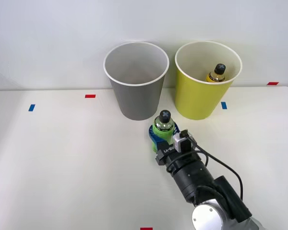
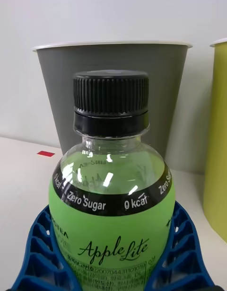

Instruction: Put cans in the gray bin, plastic bottles in the light green bin

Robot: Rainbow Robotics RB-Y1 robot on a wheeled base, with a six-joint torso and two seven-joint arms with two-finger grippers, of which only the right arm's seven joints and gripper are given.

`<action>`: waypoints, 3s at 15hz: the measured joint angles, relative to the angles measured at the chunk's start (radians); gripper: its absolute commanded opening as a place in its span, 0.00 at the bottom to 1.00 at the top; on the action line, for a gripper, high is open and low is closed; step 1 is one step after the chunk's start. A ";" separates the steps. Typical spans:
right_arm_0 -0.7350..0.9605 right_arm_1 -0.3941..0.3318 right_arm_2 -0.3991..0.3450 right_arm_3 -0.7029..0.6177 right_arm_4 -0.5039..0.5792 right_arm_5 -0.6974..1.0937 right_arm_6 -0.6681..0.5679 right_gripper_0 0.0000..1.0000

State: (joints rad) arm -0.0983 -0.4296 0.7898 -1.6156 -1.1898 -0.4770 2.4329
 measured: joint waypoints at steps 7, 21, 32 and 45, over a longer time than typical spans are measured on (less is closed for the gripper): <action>0.187 -0.006 -0.054 -0.131 0.146 -0.047 -0.010 0.06; 0.450 -0.189 -0.309 -0.733 -0.066 -0.050 -0.044 0.01; 0.078 -0.053 -0.608 -0.581 -0.314 0.359 -0.026 0.01; -0.284 0.043 -0.638 -0.105 -0.241 0.443 0.065 0.01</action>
State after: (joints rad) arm -0.3821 -0.3869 0.1521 -1.7211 -1.4306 -0.0345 2.4976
